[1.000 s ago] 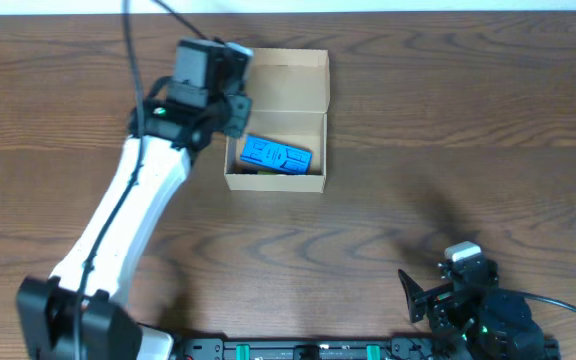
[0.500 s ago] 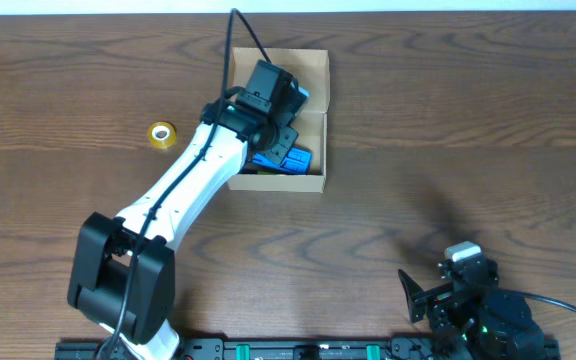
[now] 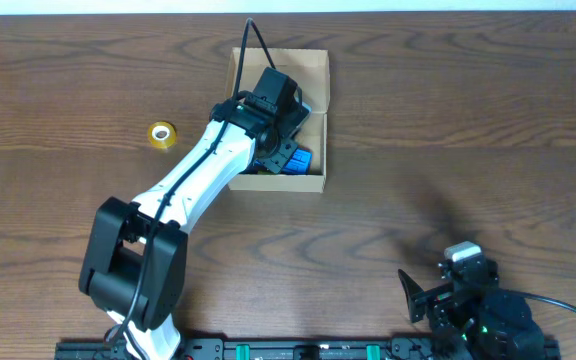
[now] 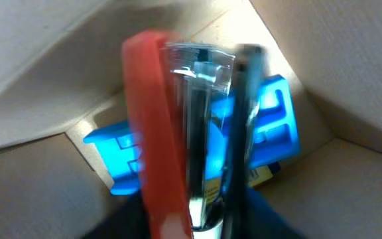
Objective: Pack container
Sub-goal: 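Carry stapler into the cardboard box and release it, then move left gripper to the yellow tape roll and grasp it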
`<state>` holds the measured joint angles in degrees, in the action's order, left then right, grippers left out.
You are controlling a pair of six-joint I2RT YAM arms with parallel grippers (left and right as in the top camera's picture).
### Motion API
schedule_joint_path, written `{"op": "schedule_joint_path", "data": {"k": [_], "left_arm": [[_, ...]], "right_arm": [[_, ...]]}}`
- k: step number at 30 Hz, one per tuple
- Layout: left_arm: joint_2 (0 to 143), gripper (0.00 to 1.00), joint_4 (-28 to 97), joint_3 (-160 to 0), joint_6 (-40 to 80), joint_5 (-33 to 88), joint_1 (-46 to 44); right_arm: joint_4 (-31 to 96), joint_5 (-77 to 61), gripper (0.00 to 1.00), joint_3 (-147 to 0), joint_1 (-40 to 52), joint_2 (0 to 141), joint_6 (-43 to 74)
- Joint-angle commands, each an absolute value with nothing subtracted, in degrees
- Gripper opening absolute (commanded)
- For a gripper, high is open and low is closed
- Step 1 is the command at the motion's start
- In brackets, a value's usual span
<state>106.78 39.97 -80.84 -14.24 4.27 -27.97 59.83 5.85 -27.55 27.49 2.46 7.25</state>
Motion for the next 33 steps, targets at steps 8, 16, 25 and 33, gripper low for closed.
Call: {"op": "schedule_joint_path", "data": {"k": [8, 16, 25, 33], "left_arm": [[107.4, 0.62, 40.0, -83.2, -14.8, 4.1, -27.7], [101.2, 0.61, 40.1, -89.1, -11.9, 4.1, -24.9], [92.2, 0.84, 42.2, -85.5, 11.9, 7.9, -7.5], [91.8, 0.95, 40.0, -76.0, 27.0, 8.8, 4.4]], "right_arm": [[59.9, 6.0, 0.99, -27.5, 27.2, 2.2, 8.1], [59.9, 6.0, 0.99, -27.5, 27.2, 2.2, 8.1], [59.9, 6.0, 0.99, -27.5, 27.2, 2.2, 8.1], [59.9, 6.0, 0.99, -27.5, 27.2, 2.2, 8.1]]}}
